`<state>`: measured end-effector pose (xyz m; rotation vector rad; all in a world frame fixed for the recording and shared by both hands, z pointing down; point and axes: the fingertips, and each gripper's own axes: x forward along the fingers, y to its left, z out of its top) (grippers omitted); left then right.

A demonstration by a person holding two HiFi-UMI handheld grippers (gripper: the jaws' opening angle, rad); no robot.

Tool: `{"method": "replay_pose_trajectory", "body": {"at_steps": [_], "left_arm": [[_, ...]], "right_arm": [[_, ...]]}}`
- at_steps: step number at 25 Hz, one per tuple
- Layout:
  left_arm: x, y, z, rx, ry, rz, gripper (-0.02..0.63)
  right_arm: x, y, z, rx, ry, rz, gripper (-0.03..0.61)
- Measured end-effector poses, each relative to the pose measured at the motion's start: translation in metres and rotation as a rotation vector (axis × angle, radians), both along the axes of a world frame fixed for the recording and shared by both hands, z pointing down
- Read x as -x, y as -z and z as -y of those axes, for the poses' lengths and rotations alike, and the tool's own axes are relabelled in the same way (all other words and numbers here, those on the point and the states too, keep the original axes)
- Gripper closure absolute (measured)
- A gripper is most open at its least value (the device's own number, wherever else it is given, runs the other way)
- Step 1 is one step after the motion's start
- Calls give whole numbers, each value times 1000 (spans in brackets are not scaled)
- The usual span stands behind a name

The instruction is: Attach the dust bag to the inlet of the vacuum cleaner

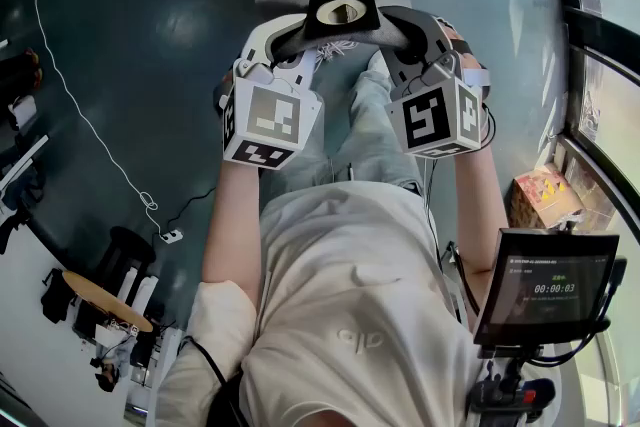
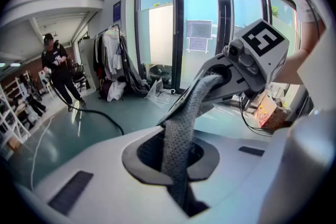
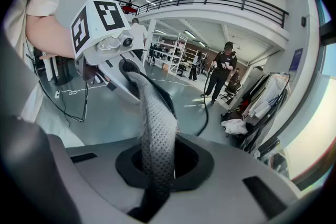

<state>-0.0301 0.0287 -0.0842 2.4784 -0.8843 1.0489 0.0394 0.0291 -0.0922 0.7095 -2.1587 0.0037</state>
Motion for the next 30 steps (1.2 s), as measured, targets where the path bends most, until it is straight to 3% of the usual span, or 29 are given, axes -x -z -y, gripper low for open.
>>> {"method": "replay_pose_trajectory", "body": {"at_steps": [7,12,16,20,30], "left_arm": [[-8,-181,-25,173,21,-12,598],[-23,-290,-59,299,15,-63,598],[-33,-338,-95,352,-39,-21,598],[-36,-365,-125,393,-31,-34,598],[-33,-459,-98,419,3,27,598]], "right_arm": [[-7,-179,-26,169,-34,6,560],[-18,-285,-60,290,-75,16,560],[-28,-329,-98,376,-84,-23,560],[-33,-357,-119,400,-84,-23,560],[-32,-453,-97,463,-73,20,560]]}}
